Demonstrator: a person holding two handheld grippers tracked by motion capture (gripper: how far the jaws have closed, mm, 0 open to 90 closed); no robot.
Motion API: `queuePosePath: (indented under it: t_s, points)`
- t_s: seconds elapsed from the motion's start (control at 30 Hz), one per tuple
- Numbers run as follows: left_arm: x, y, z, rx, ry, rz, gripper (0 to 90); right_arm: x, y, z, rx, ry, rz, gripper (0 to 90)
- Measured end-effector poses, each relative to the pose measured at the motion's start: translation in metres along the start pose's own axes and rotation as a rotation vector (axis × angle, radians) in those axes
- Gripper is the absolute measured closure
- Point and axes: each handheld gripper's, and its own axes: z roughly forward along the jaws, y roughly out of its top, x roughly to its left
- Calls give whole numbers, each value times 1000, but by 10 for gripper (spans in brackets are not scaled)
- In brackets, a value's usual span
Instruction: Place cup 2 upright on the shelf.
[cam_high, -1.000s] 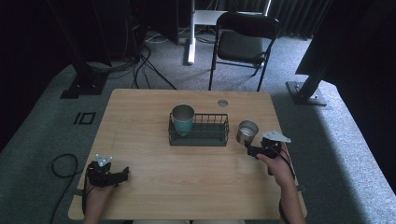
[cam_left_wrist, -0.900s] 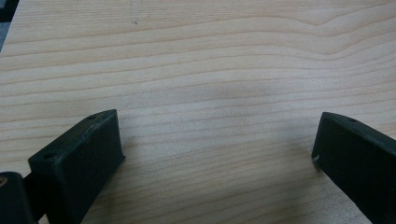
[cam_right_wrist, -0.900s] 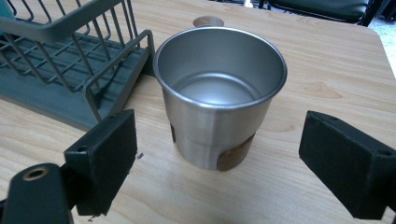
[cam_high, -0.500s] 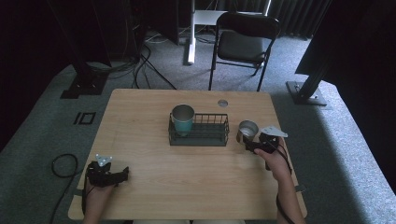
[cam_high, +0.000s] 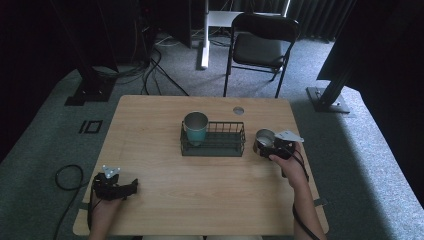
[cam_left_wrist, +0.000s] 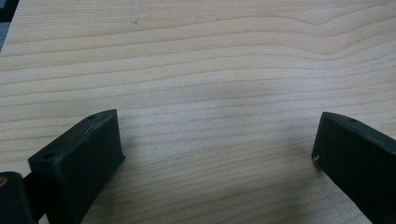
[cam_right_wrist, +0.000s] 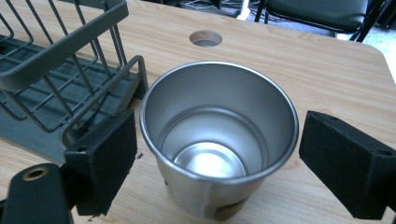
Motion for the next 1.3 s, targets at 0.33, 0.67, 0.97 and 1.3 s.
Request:
queuePosePath:
  t_s: [0.33, 0.67, 0.97, 1.3]
  points:
    - [0, 0, 0, 3, 1, 1, 22, 2, 2, 9, 5, -10, -2, 111]
    - [0, 0, 0, 3, 0, 1, 22, 1, 4, 17, 8, -9, -3, 111]
    - [0, 0, 0, 3, 0, 1, 22, 2, 4, 21, -5, -13, -16, 112]
    - [0, 0, 0, 3, 0, 1, 22, 1, 5, 20, 5, -21, -6, 132]
